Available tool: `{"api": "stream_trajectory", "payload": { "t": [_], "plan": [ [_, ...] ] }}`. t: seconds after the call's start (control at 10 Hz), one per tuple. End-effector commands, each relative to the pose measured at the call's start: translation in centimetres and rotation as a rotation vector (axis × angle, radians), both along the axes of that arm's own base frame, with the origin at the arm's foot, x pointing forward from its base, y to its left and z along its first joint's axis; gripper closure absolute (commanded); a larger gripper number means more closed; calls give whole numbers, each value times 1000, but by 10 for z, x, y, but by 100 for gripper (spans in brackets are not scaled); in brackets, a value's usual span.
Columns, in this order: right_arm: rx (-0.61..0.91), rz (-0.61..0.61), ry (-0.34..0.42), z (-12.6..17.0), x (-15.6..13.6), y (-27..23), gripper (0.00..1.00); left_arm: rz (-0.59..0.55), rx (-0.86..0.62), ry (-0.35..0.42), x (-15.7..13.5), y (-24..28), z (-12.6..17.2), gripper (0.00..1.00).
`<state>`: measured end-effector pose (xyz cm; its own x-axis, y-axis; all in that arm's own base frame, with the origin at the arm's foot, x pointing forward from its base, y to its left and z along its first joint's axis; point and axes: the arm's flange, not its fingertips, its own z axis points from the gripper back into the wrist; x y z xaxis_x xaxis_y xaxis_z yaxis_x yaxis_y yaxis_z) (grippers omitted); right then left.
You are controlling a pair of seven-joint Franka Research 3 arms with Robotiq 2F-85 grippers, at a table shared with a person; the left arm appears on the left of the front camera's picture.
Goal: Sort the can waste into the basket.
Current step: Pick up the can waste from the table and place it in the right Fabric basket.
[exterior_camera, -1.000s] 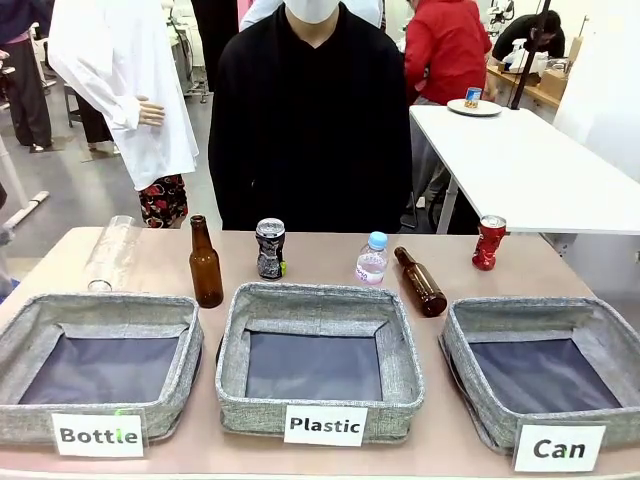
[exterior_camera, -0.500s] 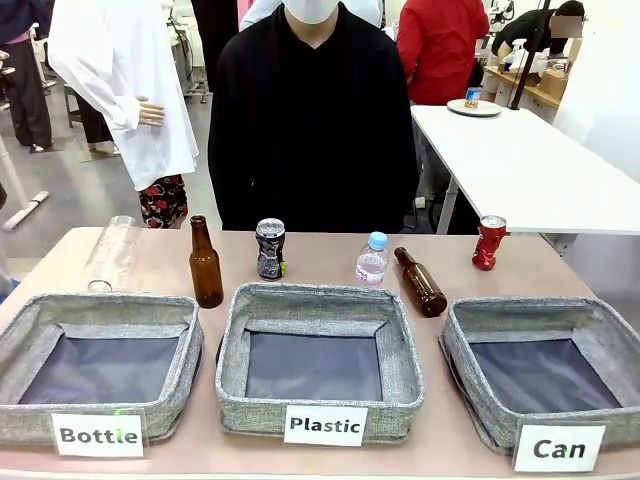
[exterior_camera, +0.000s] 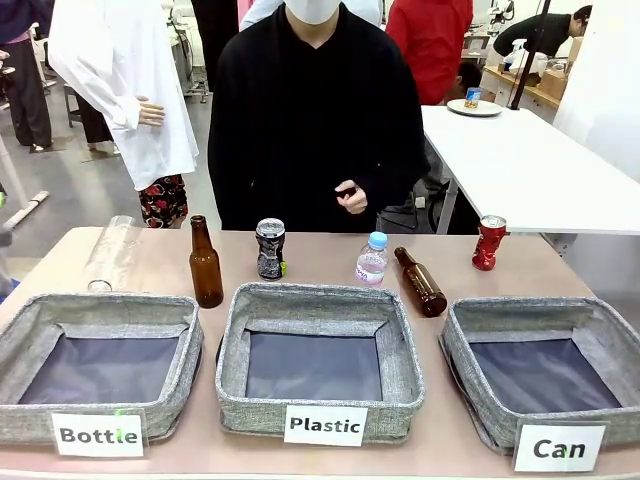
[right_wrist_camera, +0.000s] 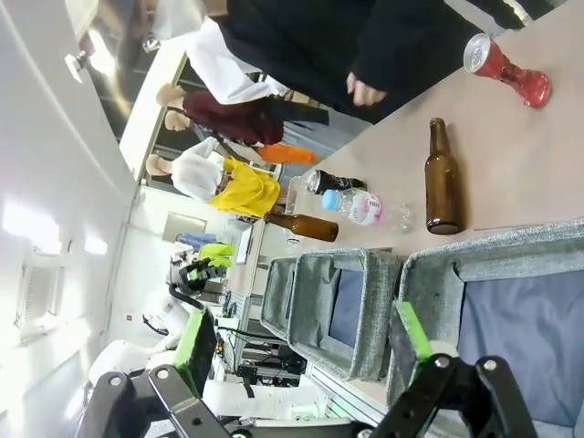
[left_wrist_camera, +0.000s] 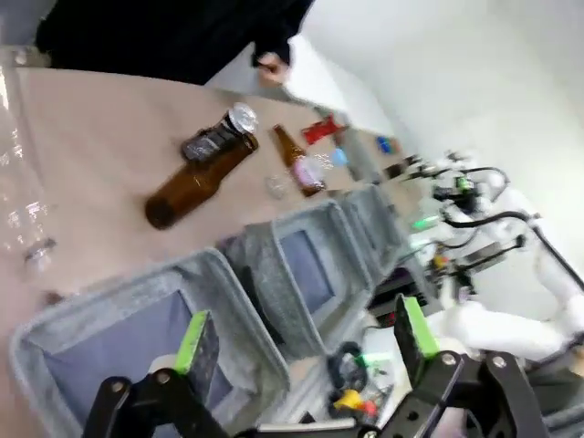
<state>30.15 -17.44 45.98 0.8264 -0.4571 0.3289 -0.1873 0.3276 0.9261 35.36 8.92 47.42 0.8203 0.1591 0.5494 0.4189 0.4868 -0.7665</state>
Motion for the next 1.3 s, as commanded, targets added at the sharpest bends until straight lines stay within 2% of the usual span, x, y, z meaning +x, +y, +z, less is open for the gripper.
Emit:
{"api": "stream_trajectory", "payload": {
  "t": [0.0, 0.1, 0.2, 0.3, 0.4, 0.5, 0.6, 0.7, 0.8, 0.9, 1.0, 1.2],
  "plan": [
    [5, -2, -39, 0, 2, 1, 0, 52, 208, 35, 65, -64, 20, 0],
    [5, -2, -39, 0, 2, 1, 0, 50, 251, 5, 88, -91, 19, 0],
    [5, -2, -39, 0, 2, 1, 0, 91, 280, -78, 112, -115, 21, 0],
    [5, -2, -39, 0, 2, 1, 0, 320, 304, 83, 121, -125, 26, 0],
    [5, -2, -39, 0, 2, 1, 0, 54, 264, -55, 82, -118, 34, 0],
    [5, -2, -39, 0, 2, 1, 0, 54, 264, -55, 82, -118, 34, 0],
    [5, -2, -39, 0, 2, 1, 0, 153, 303, -23, 111, -139, 26, 0],
    [5, -2, -39, 0, 2, 1, 0, 172, 349, -13, 112, -145, 34, 0],
    [5, -2, -39, 0, 2, 1, 0, 134, 346, 23, 138, -141, 40, 0],
    [5, -2, -39, 0, 2, 1, 0, 81, 324, 24, 162, -134, 46, 0],
    [5, -2, -39, 0, 2, 1, 0, 41, 323, -16, 184, -128, 51, 0],
    [5, -2, -39, 0, 2, 1, 0, -160, 284, -121, 235, -118, 46, 0]
  ]
}}
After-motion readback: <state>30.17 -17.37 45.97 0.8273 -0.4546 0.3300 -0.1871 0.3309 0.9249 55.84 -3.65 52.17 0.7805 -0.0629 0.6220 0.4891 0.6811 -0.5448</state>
